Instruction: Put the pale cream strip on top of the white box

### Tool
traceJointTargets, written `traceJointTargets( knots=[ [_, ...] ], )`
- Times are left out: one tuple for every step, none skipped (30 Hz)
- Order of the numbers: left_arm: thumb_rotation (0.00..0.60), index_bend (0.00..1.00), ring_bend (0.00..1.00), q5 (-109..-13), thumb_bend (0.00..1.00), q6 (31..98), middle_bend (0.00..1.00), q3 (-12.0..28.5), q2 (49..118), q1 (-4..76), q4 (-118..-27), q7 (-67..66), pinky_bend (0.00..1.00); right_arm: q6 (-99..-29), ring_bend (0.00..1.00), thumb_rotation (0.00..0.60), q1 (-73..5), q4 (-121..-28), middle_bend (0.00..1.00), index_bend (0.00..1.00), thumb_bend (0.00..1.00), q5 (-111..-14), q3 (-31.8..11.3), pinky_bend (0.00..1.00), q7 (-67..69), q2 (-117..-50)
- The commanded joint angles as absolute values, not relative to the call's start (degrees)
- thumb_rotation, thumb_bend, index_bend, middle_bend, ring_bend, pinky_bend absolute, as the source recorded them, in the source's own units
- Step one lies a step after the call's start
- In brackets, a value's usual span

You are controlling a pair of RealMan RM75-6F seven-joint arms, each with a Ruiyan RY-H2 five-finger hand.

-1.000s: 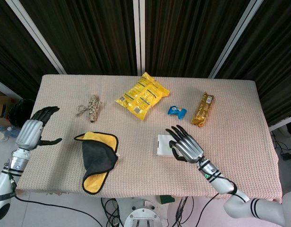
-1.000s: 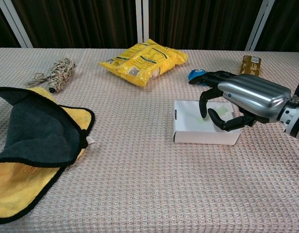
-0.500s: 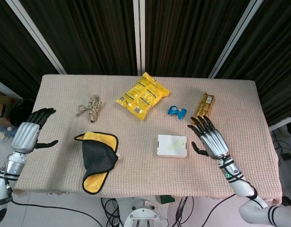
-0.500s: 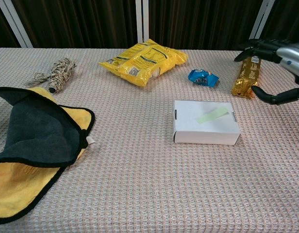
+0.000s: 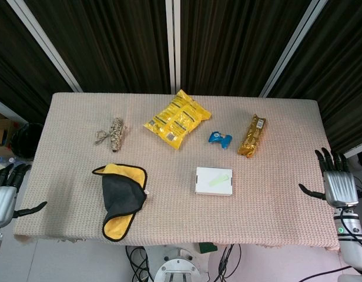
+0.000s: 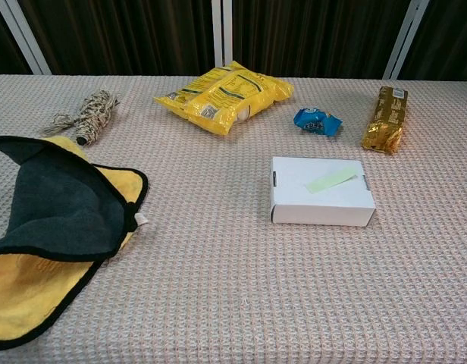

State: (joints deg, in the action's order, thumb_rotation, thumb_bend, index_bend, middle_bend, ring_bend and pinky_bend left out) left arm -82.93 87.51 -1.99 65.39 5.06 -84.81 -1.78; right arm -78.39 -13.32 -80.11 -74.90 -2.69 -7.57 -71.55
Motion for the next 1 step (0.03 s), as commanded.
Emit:
traceJointTargets(
  knots=[
    [0.347,0.10,0.03,-83.62,0.00,89.91,0.10,-1.73,66.62,3.57,-82.60,-1.32,0.11,-78.59,0.00,0.347,-12.75,-79.38,0.00,0.00,0.14,-75.35,-2.62,0.00,-7.18,-71.96]
  ],
)
